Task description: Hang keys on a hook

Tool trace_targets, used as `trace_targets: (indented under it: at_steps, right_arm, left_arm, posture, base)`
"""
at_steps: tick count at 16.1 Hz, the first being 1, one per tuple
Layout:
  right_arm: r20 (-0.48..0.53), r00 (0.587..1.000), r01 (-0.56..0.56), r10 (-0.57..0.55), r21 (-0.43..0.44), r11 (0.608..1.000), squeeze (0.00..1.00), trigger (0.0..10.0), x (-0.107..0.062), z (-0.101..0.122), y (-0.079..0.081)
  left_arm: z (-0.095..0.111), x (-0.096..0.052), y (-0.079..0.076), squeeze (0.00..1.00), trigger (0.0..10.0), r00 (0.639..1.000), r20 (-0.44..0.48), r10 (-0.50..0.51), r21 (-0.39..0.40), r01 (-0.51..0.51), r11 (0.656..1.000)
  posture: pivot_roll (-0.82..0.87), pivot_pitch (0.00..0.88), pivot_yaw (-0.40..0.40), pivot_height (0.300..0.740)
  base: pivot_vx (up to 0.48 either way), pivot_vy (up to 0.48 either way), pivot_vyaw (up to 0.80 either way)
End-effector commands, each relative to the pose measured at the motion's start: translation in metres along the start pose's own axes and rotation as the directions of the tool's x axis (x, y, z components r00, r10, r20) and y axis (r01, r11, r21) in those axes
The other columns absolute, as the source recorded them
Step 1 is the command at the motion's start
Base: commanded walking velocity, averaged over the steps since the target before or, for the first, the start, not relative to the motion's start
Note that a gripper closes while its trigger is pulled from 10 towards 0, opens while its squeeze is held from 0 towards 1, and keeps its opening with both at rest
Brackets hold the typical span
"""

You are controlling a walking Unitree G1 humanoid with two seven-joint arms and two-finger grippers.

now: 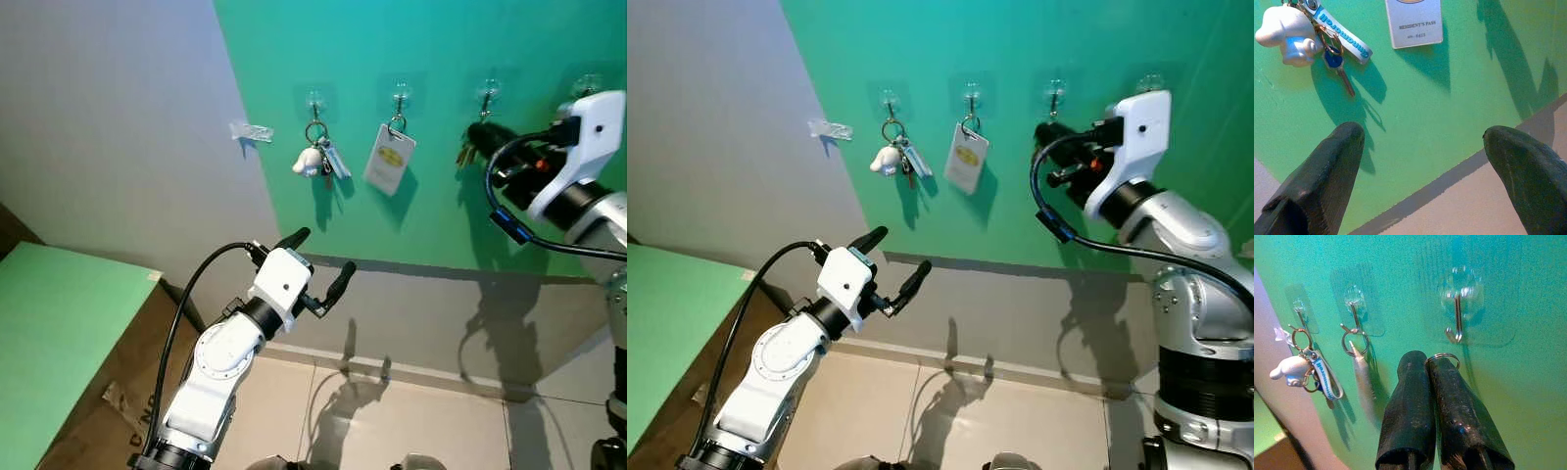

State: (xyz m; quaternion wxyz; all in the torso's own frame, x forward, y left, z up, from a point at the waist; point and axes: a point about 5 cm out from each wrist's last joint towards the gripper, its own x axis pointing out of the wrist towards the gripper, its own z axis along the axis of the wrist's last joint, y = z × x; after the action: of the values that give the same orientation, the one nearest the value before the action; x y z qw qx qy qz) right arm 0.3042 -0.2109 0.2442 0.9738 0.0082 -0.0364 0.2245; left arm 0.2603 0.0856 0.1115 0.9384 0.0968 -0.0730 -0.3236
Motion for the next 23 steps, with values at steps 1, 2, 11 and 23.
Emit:
trace_targets:
  at_steps: [1,2,11,23]
  right_arm:
    - [0.021,1.0,-0.004,0.003,0.027,1.0,0.0,10.0,0.003,0.006,0.001]
    - [0.026,1.0,0.002,-0.003,0.06,0.998,0.0,10.0,0.003,0.006,0.0]
    - [0.107,0.994,-0.023,-0.007,0.277,0.961,0.0,10.0,0.006,0.022,-0.005]
    - [-0.03,0.999,0.05,-0.04,0.585,0.81,0.0,10.0,0.008,-0.018,-0.007]
  left_arm:
    - [-0.006,-0.005,0.004,0.0,10.0,1.0,-0.024,0.013,0.006,-0.013,1.0]
    - [-0.006,-0.005,0.004,0.0,10.0,1.0,-0.025,0.015,0.006,-0.015,1.0]
    - [-0.006,-0.005,0.002,0.0,10.0,0.999,-0.027,0.02,0.002,-0.02,1.0]
    - [-0.008,-0.006,0.003,0.0,10.0,0.999,-0.042,0.019,0.003,-0.019,1.0]
  posture:
    - [-0.24,0.03,0.13,0.74]
    - [-0.24,0.032,0.13,0.74]
    - [-0.24,0.038,0.125,0.74]
    - [-0.23,0.045,0.126,0.74]
  base:
    - [0.0,0.0,0.0]
    - [0.0,0.0,0.0]
    - [0.0,0.0,0.0]
    - [0.0,0.0,0.0]
